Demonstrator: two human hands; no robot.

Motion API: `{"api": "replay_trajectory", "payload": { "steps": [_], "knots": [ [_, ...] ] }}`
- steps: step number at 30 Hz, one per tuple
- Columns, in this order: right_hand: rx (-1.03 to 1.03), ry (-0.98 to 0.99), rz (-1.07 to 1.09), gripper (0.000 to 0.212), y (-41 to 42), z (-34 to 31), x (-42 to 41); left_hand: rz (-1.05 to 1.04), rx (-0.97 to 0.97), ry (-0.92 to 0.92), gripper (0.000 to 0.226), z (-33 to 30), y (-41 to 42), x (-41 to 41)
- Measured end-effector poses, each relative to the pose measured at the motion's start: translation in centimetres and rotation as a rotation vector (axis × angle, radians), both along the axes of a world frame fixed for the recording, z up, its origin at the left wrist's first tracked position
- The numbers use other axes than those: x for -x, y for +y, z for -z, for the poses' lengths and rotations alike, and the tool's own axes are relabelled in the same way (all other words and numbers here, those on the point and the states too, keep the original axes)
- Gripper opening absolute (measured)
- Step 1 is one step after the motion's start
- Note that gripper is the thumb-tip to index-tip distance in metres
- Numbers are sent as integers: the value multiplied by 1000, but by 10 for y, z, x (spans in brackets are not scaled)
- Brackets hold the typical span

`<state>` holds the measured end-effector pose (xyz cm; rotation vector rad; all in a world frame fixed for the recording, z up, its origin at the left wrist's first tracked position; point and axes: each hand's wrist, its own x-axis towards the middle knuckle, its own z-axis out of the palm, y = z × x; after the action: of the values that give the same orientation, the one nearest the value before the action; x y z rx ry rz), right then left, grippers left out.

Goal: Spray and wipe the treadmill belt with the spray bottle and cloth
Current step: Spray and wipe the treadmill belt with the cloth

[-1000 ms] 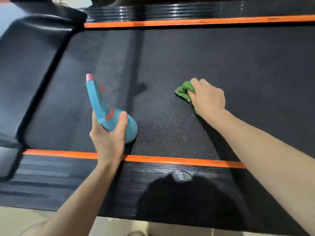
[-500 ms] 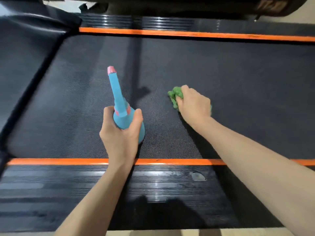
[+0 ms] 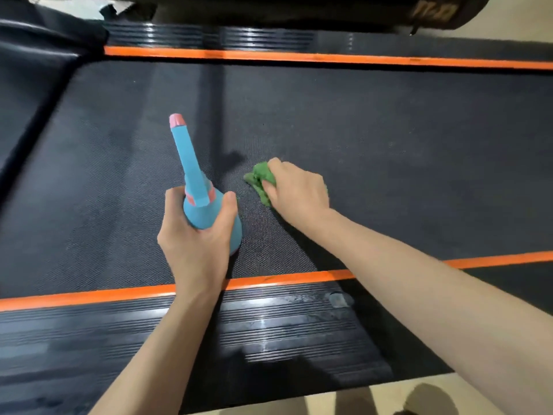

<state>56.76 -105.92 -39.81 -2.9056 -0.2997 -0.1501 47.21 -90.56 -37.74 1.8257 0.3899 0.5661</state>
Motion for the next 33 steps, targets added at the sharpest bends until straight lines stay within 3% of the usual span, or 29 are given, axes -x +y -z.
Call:
{"api": "replay_trajectory", "payload": {
  "steps": [3,5,7,9,11,13,16,19,21,24,26,29,31,33],
  "knots": [
    [22,68,-262,27,-15,-5,43,2,4,12,35,-2,-2,4],
    [135,64,-313,32,-53,-6,34,2,-9,25,28,-4,-1,7],
    [251,59,-100,32,-110,-3,11,20,-29,40,29,-7,-2,3],
    [197,28,242,26,-162,-2,3,14,-28,36,28,-7,-3,2],
    [127,-5,357,23,-169,0,16,12,-35,45,28,-11,-8,-2],
    [85,57,177,21,-143,-1,38,32,-55,80,28,-14,-16,-2],
    [42,218,-292,20,-113,-10,79,46,-131,115,25,-24,-35,-4],
    [124,166,-507,26,-158,-12,66,87,-209,128,24,-30,-55,-5],
    [172,127,-327,25,-206,-10,41,122,-220,138,33,-37,-72,-4],
    [58,62,36,20,-248,-2,38,158,-191,155,39,-47,-101,-1],
    [8,112,-128,19,-236,0,63,190,-137,148,26,-52,-119,1],
    [-23,229,-480,21,-244,-3,82,273,-190,151,29,-64,-143,2],
    [39,161,-436,23,-273,-2,63,323,-251,166,31,-73,-159,1],
    [1,102,-155,23,-300,0,54,345,-322,181,28,-82,-176,-1]
  ]
}}
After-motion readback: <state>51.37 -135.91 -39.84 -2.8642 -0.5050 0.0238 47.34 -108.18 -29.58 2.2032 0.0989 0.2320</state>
